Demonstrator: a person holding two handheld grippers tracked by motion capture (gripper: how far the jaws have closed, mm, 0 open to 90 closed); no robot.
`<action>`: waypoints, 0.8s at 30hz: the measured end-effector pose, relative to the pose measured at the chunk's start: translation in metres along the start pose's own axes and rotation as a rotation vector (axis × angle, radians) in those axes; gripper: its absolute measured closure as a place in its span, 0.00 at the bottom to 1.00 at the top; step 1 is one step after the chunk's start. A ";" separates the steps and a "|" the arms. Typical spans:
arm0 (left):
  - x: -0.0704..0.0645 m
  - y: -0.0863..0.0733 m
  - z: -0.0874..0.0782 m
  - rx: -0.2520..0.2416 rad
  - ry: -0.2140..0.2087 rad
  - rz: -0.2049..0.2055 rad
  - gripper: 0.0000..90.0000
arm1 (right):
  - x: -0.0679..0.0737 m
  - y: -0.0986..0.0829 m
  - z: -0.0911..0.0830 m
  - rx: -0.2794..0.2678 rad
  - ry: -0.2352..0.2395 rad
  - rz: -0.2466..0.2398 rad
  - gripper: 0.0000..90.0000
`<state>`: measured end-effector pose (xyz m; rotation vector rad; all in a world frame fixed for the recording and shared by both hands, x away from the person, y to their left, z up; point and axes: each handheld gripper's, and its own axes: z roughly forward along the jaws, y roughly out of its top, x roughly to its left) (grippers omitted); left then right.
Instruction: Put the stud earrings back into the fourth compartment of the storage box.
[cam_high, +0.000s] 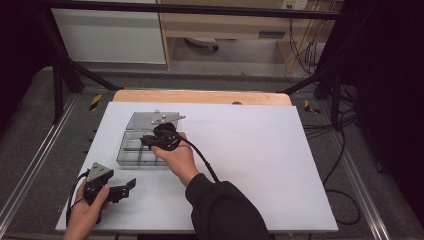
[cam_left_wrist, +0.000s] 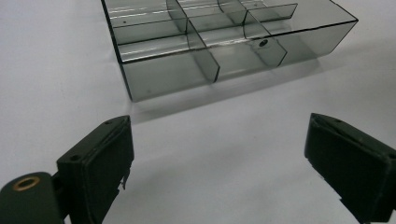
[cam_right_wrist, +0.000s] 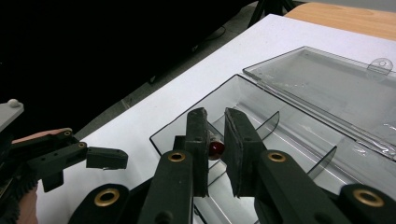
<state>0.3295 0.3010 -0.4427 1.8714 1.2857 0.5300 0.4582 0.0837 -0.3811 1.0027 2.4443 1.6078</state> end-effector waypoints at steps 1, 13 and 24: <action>0.000 0.000 0.000 0.000 -0.001 -0.001 0.09 | 0.000 0.000 0.001 0.002 -0.001 0.002 0.89; 0.001 0.000 0.000 0.009 0.003 0.009 0.09 | 0.000 -0.004 0.021 0.032 -0.004 0.013 0.89; 0.001 0.000 0.000 0.008 0.003 0.002 0.10 | 0.011 -0.002 0.037 0.043 0.014 0.014 0.89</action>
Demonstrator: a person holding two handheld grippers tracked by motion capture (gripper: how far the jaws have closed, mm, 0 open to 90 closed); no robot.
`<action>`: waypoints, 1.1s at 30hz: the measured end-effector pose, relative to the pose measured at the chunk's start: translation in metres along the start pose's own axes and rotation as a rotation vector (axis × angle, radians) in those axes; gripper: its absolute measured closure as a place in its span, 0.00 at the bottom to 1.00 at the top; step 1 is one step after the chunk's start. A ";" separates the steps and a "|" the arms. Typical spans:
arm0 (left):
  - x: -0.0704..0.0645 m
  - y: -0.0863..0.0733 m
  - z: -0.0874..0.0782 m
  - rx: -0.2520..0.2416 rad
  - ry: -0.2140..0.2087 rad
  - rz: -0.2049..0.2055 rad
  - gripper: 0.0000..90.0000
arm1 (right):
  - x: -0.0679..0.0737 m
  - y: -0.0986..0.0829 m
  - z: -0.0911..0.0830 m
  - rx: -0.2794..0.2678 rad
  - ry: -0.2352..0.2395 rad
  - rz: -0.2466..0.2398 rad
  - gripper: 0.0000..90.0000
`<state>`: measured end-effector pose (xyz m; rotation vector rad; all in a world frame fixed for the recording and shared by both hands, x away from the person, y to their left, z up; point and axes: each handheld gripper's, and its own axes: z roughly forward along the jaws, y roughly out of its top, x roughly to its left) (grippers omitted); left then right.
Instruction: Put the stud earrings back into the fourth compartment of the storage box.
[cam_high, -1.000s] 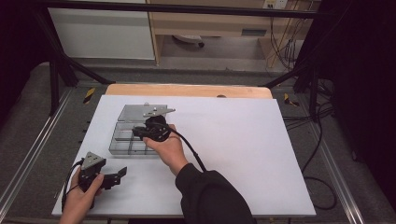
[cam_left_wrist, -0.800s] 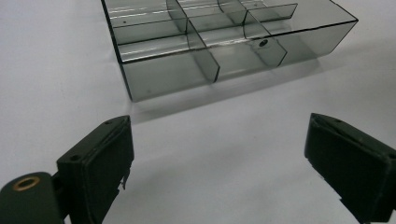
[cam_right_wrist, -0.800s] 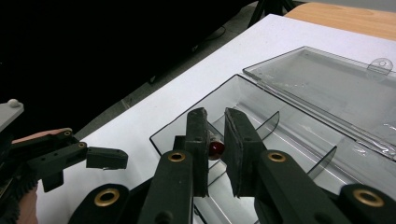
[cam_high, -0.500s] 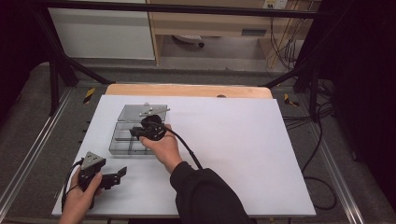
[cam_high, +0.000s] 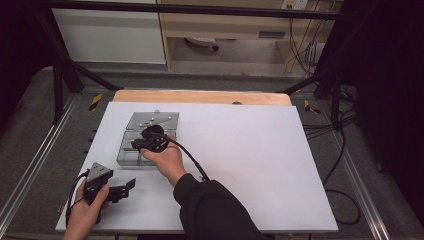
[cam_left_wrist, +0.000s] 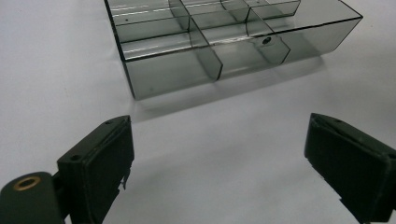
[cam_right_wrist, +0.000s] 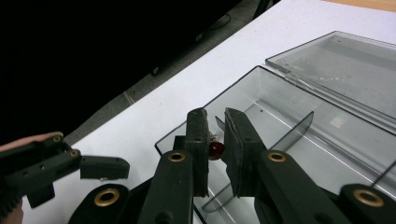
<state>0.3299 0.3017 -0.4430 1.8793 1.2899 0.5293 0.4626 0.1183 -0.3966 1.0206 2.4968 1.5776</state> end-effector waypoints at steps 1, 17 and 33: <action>0.000 0.000 0.000 0.000 0.000 0.000 0.10 | 0.000 0.001 0.001 -0.001 0.000 0.001 0.89; 0.001 0.000 0.000 0.003 0.003 0.000 0.10 | 0.005 0.000 0.016 0.036 -0.014 -0.013 0.89; 0.001 0.000 0.000 0.003 0.002 -0.002 0.10 | 0.007 -0.003 0.022 0.060 -0.029 -0.024 0.80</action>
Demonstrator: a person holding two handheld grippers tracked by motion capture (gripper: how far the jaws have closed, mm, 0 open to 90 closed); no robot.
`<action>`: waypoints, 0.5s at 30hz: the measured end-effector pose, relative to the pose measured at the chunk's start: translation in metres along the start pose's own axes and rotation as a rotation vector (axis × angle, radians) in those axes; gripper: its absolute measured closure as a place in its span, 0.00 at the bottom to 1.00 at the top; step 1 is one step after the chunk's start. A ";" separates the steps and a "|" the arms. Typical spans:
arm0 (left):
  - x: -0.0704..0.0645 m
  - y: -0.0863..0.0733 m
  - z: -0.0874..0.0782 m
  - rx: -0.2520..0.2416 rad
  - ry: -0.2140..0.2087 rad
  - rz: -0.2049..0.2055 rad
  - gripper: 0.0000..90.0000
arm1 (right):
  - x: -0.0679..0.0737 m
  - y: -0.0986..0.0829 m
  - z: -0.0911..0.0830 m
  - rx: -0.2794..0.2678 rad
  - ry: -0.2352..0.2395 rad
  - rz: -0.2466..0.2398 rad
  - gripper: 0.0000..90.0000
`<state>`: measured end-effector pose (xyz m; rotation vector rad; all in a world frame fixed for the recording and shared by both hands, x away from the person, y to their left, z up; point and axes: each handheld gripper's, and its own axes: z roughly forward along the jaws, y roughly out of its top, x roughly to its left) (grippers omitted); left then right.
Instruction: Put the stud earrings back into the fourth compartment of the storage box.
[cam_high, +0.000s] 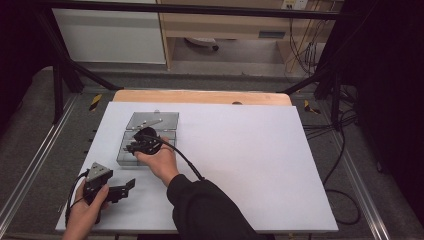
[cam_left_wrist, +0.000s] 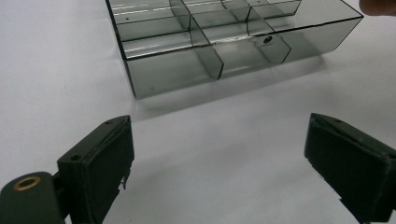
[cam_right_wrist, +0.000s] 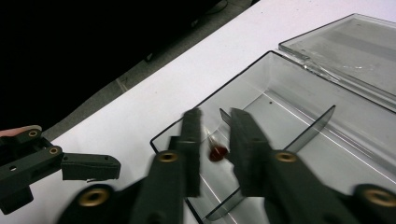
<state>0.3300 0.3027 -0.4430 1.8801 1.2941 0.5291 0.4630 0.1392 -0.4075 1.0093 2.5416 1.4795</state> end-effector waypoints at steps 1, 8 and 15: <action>0.000 0.000 0.000 0.000 0.000 0.000 0.10 | 0.000 0.000 -0.001 0.000 0.004 0.005 0.77; 0.000 0.000 0.000 -0.004 0.000 -0.003 0.10 | 0.003 0.006 -0.013 -0.027 0.003 -0.006 0.70; 0.000 0.000 0.000 0.000 0.000 -0.001 0.10 | 0.004 0.005 -0.034 -0.022 -0.012 -0.026 0.51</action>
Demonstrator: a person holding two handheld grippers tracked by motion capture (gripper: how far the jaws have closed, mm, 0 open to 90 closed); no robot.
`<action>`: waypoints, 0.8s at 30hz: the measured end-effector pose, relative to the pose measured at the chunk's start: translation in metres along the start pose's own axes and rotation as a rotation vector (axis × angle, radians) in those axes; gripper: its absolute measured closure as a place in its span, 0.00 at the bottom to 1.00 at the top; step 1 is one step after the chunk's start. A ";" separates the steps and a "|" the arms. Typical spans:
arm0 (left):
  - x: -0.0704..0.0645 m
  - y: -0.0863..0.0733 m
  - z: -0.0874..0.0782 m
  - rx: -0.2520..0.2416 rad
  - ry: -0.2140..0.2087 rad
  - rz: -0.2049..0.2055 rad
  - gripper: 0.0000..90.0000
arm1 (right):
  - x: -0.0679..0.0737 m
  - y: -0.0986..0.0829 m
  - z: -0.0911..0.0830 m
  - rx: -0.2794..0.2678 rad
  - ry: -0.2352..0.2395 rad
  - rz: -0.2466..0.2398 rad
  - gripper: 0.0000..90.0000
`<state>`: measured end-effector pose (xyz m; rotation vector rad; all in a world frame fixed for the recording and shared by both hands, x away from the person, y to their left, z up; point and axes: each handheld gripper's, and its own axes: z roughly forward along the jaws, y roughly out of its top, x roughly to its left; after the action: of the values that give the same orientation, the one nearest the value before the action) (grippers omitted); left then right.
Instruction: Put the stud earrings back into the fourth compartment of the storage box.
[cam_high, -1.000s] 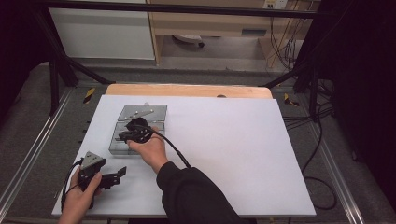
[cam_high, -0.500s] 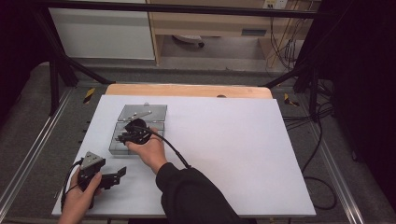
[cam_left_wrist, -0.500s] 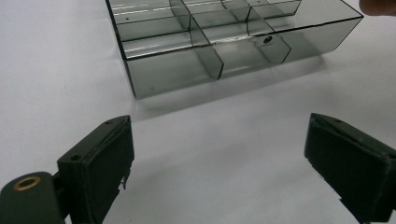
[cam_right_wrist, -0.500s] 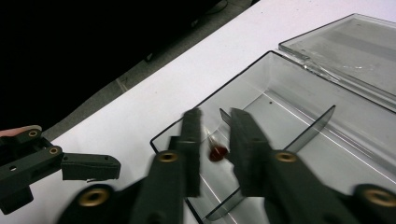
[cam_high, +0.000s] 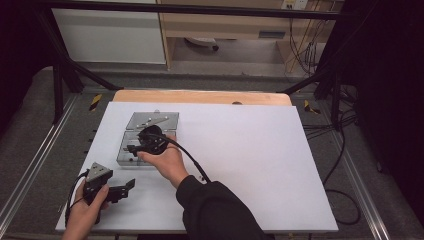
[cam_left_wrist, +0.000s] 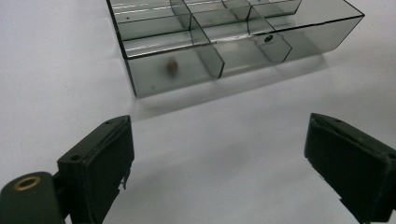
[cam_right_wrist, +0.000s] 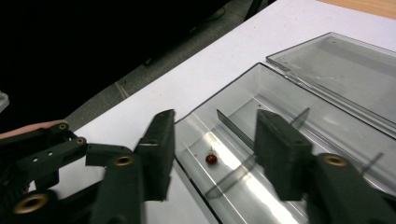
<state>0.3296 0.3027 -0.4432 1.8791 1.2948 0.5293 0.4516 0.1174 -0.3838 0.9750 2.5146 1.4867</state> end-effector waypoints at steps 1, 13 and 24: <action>0.000 0.000 0.000 0.000 0.000 -0.001 0.10 | 0.000 0.000 -0.003 0.000 -0.008 0.002 0.47; 0.000 -0.001 0.000 0.005 0.003 0.002 0.10 | -0.006 -0.008 -0.043 -0.007 -0.083 -0.012 0.20; 0.000 -0.001 0.000 0.012 0.005 0.007 0.10 | -0.020 -0.032 -0.074 0.019 -0.144 -0.021 0.09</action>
<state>0.3288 0.3032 -0.4439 1.8945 1.2976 0.5313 0.4253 0.0390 -0.3751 1.0158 2.4342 1.3378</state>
